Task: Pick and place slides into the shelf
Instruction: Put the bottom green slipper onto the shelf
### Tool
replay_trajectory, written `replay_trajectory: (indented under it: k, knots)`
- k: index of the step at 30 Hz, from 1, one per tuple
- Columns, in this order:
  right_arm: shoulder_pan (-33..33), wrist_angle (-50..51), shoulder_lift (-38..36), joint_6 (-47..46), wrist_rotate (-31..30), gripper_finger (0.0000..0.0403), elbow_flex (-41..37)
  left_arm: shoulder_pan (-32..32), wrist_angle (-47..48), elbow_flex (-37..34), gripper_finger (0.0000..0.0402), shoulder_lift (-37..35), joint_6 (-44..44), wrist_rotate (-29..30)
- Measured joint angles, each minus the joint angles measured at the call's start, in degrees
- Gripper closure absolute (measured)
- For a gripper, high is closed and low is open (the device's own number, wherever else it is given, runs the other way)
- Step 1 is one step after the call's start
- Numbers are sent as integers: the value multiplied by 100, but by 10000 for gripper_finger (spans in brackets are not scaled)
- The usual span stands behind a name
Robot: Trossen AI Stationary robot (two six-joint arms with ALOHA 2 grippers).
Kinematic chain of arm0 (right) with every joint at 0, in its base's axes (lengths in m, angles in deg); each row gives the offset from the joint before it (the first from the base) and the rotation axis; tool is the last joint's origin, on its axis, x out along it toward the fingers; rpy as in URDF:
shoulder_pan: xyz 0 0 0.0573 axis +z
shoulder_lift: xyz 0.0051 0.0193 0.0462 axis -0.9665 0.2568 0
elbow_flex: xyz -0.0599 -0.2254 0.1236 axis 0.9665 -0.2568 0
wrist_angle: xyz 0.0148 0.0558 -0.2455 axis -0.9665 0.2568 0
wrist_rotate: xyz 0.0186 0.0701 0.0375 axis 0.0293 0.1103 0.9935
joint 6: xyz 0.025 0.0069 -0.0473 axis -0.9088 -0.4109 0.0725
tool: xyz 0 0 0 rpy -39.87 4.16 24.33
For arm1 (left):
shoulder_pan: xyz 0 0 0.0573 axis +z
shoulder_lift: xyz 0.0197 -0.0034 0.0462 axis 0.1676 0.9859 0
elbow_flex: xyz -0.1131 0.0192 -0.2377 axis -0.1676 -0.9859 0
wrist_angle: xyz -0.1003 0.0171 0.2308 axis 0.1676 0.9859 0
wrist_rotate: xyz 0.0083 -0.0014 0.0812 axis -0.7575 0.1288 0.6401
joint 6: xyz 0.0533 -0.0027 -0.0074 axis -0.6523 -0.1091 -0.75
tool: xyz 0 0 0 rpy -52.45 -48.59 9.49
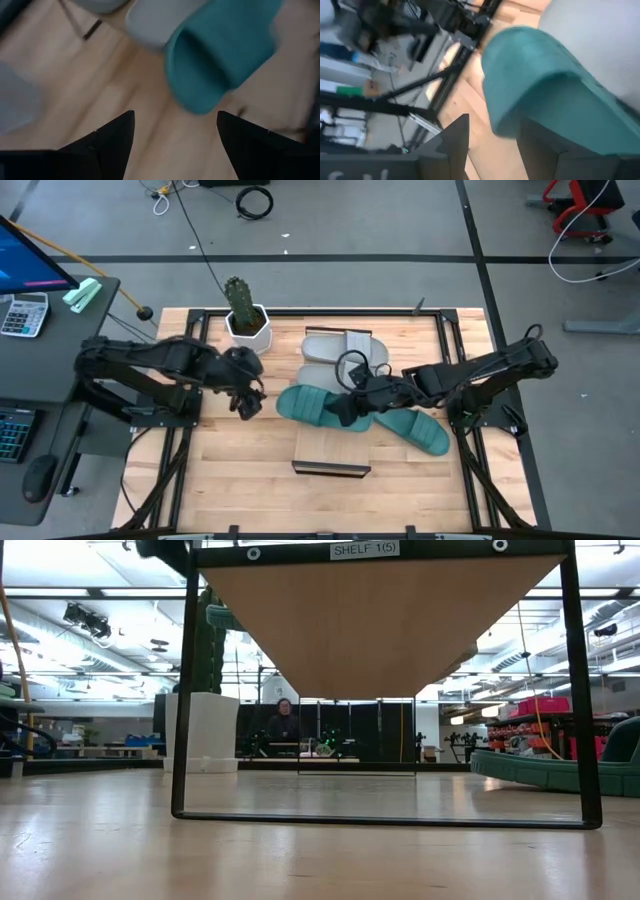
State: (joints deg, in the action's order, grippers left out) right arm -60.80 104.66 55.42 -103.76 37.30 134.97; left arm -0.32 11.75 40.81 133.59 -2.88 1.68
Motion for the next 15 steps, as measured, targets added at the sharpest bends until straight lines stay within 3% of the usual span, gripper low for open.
replay_trajectory:
  k: [7,15]
  knots:
    - [283,865,-374,149,-315,238,0,397,-2318,-1932,114,-1472,1064,-509]
    - [494,1705,-780,-5,-663,238,0,478,-4029,-3271,114,-1851,1847,-854]
